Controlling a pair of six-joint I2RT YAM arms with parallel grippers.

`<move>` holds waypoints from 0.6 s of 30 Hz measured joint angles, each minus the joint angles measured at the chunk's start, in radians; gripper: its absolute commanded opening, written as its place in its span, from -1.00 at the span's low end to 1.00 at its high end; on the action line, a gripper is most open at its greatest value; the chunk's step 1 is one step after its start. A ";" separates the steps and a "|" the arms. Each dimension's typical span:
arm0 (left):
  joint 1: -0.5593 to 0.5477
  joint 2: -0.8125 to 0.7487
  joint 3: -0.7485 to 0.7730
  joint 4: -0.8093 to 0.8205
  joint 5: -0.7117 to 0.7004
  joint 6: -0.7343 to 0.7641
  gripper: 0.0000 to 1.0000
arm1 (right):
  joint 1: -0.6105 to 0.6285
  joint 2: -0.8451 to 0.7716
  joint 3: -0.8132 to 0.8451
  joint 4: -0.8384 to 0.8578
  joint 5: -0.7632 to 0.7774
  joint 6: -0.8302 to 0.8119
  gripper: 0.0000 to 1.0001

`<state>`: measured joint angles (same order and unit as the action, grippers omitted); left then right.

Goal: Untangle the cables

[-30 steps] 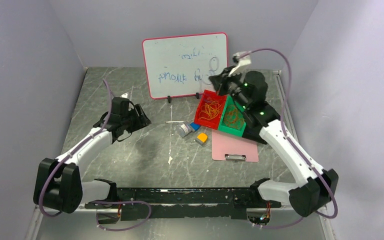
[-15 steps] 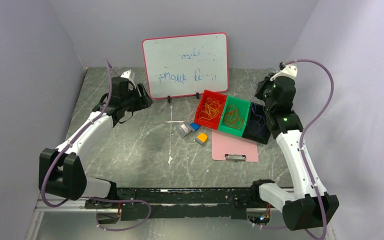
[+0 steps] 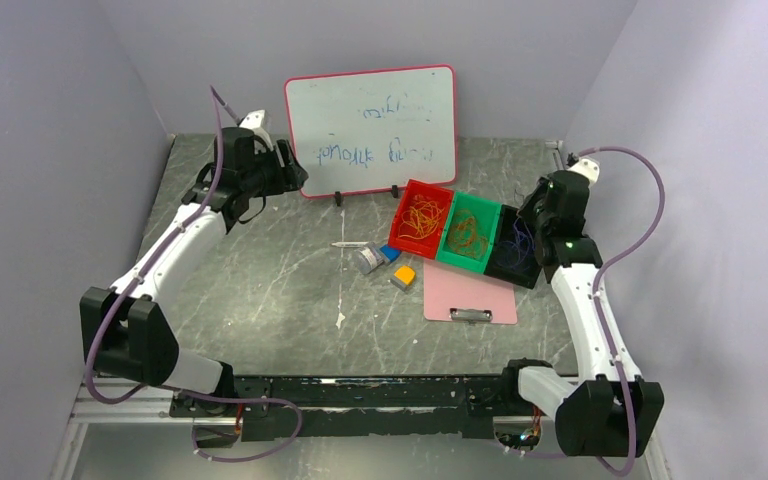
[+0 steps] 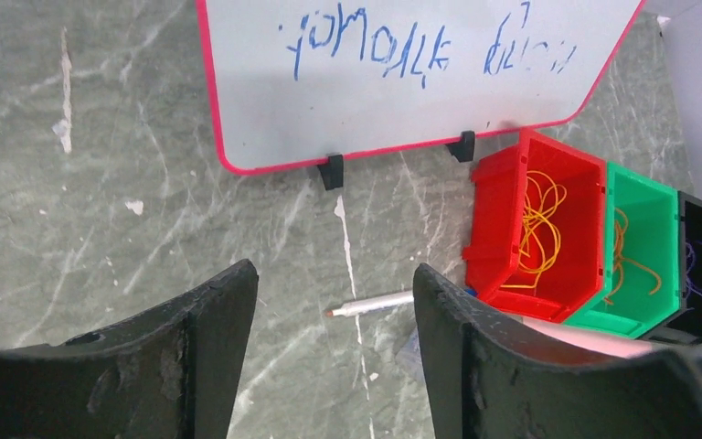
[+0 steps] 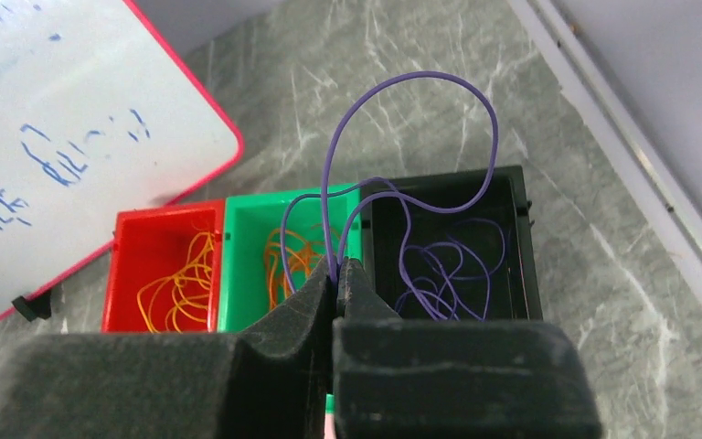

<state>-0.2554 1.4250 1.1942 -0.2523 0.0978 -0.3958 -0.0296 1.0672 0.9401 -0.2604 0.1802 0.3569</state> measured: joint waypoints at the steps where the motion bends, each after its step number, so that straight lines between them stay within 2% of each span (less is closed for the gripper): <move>1: 0.000 0.005 0.008 0.000 0.000 0.008 0.41 | -0.002 0.002 -0.011 0.000 -0.005 0.006 -1.00; 10: 0.000 0.035 0.025 0.022 0.000 0.053 0.38 | -0.003 0.030 -0.066 0.007 0.002 0.040 -1.00; 18: 0.000 0.036 -0.044 0.069 -0.003 0.069 0.36 | -0.004 0.077 -0.135 0.014 0.019 0.073 -1.00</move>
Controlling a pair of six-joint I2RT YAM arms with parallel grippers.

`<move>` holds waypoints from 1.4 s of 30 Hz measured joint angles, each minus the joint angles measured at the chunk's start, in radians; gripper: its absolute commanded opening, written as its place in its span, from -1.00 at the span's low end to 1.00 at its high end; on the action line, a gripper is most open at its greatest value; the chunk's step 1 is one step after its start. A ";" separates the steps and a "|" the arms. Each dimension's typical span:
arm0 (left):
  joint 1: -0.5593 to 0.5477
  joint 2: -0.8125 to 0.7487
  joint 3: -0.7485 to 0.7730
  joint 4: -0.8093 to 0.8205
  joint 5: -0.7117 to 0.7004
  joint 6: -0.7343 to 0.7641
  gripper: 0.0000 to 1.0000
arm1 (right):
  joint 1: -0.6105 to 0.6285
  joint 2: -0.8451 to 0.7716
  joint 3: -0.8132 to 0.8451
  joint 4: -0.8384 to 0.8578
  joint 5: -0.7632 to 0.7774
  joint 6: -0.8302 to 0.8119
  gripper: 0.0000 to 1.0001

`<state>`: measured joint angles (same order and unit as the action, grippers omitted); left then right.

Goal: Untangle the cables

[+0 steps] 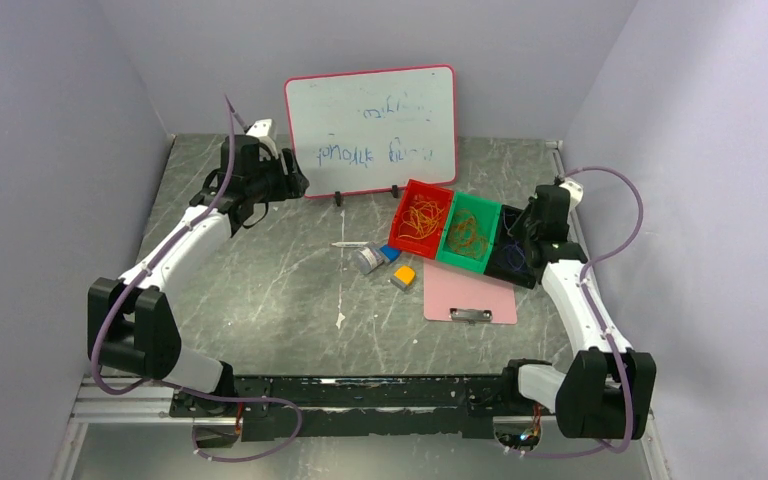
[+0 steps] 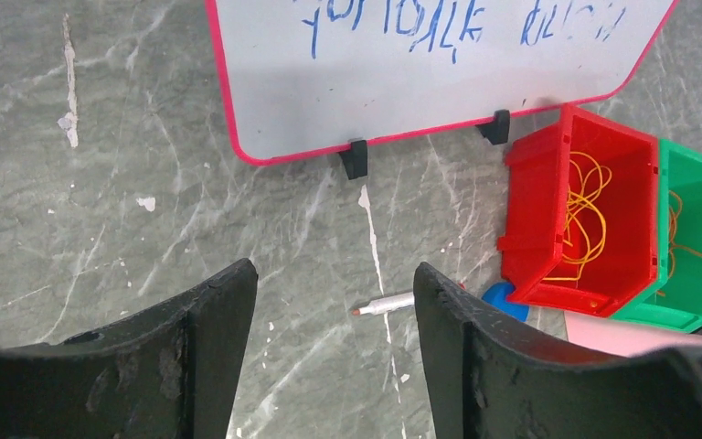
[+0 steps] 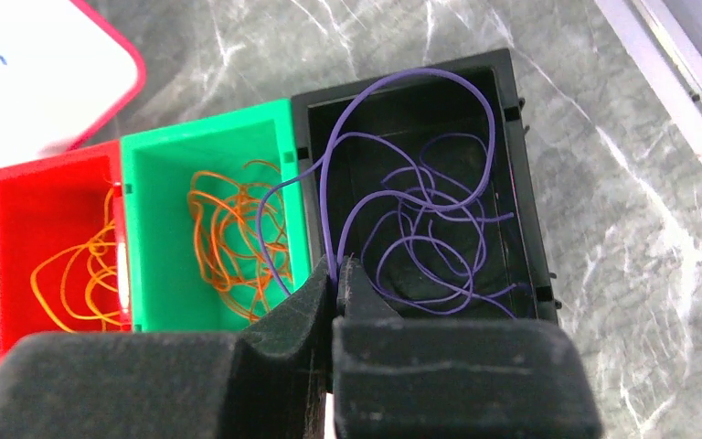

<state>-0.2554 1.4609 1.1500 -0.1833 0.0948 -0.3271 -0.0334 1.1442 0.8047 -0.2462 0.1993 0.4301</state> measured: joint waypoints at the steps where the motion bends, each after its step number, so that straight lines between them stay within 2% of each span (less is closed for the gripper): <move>1: 0.000 0.000 -0.005 0.000 -0.001 0.000 0.36 | 0.000 0.007 -0.006 0.002 0.002 0.002 -1.00; 12: 0.000 0.002 -0.011 0.008 -0.004 0.008 0.36 | 0.000 0.089 -0.037 0.026 0.039 0.001 -1.00; 33: 0.000 0.014 -0.013 0.015 -0.004 0.009 0.33 | 0.000 0.403 0.021 0.071 0.085 -0.099 -0.96; 37: 0.000 0.014 -0.013 0.015 -0.004 0.009 0.33 | 0.000 0.447 0.046 0.079 0.085 -0.106 -0.86; 42: 0.000 0.014 -0.013 0.015 -0.004 0.009 0.33 | 0.000 0.457 0.061 0.080 0.080 -0.114 -0.57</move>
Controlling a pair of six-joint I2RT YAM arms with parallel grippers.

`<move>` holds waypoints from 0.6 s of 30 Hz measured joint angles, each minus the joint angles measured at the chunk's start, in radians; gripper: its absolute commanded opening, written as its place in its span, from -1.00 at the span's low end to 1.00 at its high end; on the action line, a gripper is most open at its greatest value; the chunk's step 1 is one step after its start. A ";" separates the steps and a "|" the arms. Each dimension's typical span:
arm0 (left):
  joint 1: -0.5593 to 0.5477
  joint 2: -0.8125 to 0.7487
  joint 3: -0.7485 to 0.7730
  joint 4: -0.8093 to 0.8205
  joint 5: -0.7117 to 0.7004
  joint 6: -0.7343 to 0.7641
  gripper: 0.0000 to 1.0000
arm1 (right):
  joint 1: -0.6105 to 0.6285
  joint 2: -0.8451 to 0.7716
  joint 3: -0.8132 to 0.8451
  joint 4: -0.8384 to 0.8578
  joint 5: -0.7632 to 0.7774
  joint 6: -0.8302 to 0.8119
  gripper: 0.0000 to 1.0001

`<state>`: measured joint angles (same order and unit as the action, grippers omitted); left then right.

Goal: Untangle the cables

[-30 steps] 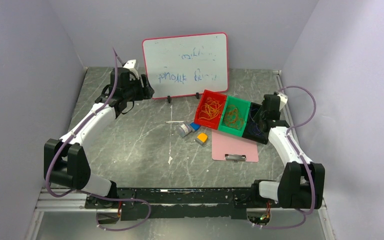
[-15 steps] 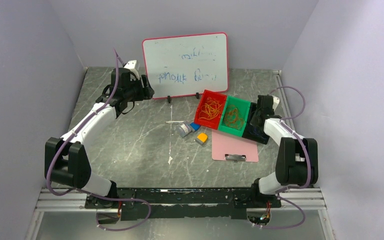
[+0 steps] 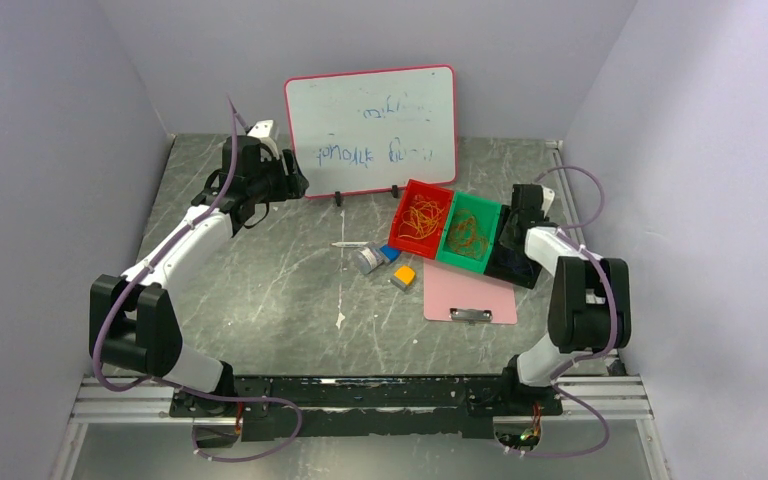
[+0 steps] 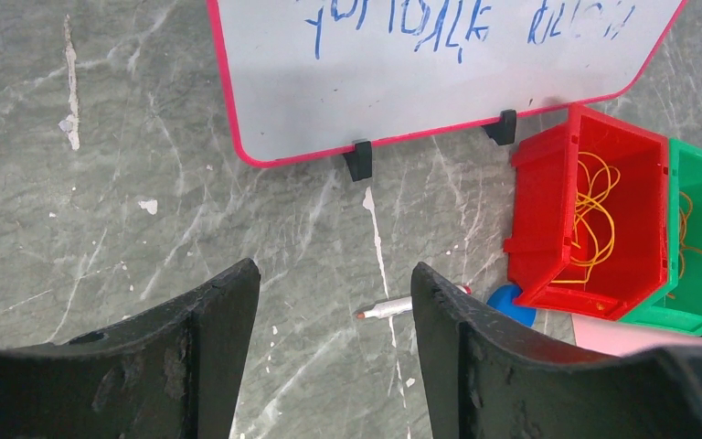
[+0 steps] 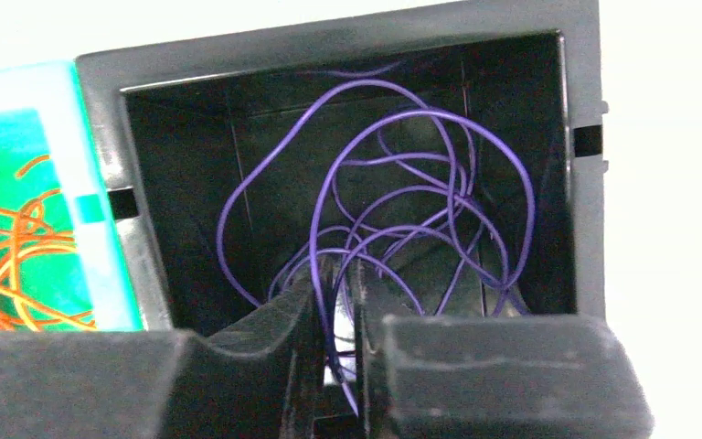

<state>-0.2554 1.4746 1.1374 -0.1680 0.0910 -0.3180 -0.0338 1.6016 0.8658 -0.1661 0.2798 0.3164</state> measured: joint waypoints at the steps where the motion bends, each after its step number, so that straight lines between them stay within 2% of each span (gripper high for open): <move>1: 0.000 0.000 0.000 0.000 0.000 0.000 0.33 | 0.000 -0.008 0.000 0.000 -0.002 -0.001 -0.50; 7: 0.000 0.000 0.000 0.000 0.000 0.000 0.33 | 0.000 -0.114 0.000 0.000 -0.003 -0.002 -0.12; 18: 0.000 0.000 0.000 0.000 0.000 0.000 0.33 | -0.001 -0.249 0.000 -0.067 0.001 0.018 0.16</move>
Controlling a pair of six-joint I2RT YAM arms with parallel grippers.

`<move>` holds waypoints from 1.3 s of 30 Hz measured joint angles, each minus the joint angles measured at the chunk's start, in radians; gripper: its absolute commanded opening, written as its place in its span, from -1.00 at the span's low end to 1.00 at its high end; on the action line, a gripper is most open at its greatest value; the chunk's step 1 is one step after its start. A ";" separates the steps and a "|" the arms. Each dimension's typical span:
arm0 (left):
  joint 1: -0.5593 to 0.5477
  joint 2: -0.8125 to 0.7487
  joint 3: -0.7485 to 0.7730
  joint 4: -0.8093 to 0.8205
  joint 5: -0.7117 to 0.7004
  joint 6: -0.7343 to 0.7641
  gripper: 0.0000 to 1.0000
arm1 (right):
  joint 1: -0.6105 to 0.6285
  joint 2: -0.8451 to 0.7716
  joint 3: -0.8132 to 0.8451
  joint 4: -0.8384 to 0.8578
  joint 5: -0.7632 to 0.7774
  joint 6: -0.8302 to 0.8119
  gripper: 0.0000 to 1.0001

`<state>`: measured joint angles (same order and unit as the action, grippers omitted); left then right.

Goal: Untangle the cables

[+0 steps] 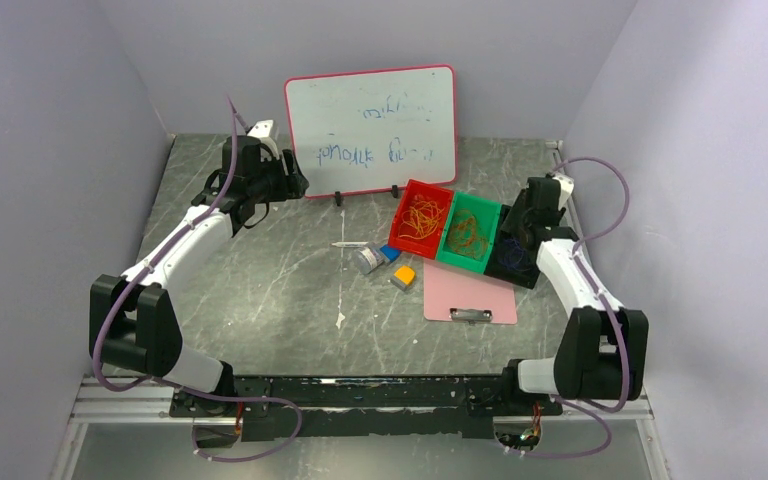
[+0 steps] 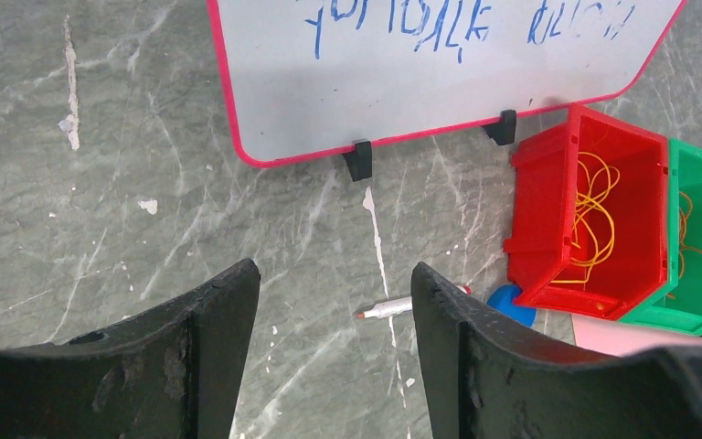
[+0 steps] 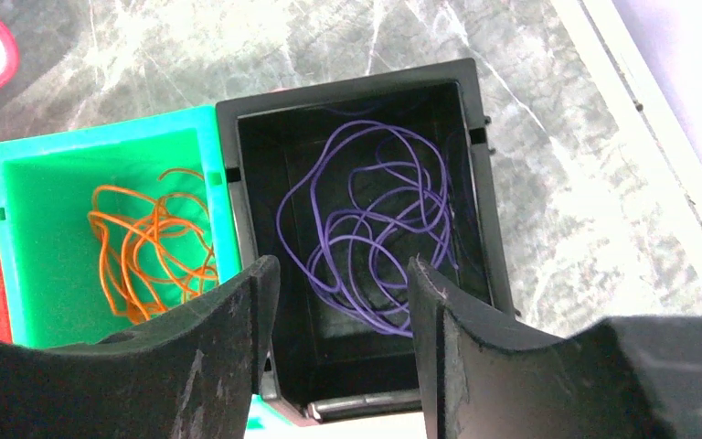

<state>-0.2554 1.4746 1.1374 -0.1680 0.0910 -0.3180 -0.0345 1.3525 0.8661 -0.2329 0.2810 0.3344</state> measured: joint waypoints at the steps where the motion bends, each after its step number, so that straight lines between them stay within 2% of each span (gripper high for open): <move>1: 0.000 0.000 0.000 0.000 0.000 0.000 0.33 | 0.000 -0.014 0.000 -0.015 0.001 0.003 0.17; 14: 0.000 0.000 0.000 0.000 0.004 -0.001 0.32 | 0.000 -0.135 -0.005 -0.173 0.033 0.118 0.22; 26: 0.000 0.000 0.000 0.001 0.008 -0.001 0.31 | 0.000 -0.037 -0.046 -0.128 0.048 0.134 0.19; 28: 0.000 0.000 0.000 0.001 0.008 -0.001 0.31 | 0.000 -0.009 -0.051 -0.106 0.048 0.134 0.11; 36: 0.000 0.000 0.000 0.001 0.008 0.000 0.30 | 0.000 0.090 -0.078 0.026 0.027 0.136 -0.53; 39: 0.000 0.000 0.000 0.001 0.008 0.000 0.30 | 0.000 0.110 -0.096 0.078 0.009 0.136 -0.71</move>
<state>-0.2554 1.4750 1.1374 -0.1673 0.0986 -0.3183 -0.0349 1.4624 0.7700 -0.1551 0.2897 0.4706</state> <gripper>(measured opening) 0.654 0.219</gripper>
